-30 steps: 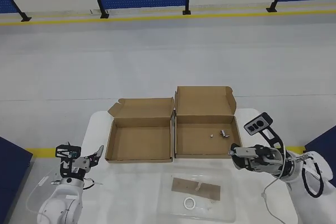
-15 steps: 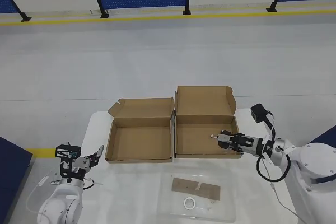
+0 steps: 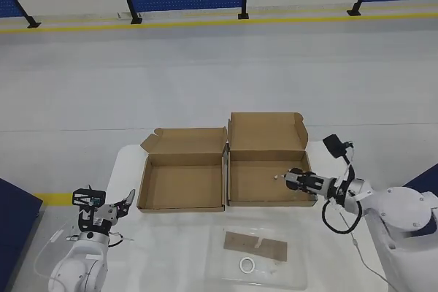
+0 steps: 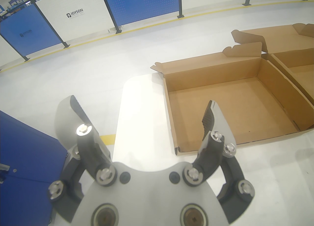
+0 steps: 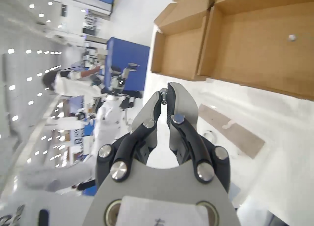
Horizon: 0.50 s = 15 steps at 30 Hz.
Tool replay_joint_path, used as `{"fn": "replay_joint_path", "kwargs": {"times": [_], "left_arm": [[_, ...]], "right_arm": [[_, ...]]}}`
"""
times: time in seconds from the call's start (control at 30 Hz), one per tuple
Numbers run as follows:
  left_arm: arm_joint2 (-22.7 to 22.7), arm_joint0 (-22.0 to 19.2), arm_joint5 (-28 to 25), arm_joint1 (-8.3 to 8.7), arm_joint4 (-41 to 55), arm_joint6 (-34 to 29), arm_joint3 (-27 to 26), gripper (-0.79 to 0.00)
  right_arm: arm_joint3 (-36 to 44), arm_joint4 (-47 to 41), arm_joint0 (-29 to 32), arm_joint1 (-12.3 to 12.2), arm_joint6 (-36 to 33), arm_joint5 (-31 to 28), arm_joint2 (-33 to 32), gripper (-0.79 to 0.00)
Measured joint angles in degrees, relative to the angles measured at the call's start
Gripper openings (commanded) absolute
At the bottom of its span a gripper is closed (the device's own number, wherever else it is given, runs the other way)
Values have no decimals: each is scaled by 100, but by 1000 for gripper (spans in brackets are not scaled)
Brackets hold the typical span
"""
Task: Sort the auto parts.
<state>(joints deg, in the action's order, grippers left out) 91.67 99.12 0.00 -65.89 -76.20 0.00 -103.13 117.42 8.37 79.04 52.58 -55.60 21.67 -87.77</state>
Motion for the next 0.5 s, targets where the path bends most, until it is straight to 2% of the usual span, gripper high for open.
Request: {"fn": "replay_joint_path", "kwargs": {"times": [0.2,0.5], "left_arm": [[0,0,0,0,0,0,0,0],[0,0,0,0,0,0,0,0]], "right_arm": [[-640,1437,-873,42,-53,394,1098,-785],[-2146,2221,-2122,305,173,565,2526,-785]]}}
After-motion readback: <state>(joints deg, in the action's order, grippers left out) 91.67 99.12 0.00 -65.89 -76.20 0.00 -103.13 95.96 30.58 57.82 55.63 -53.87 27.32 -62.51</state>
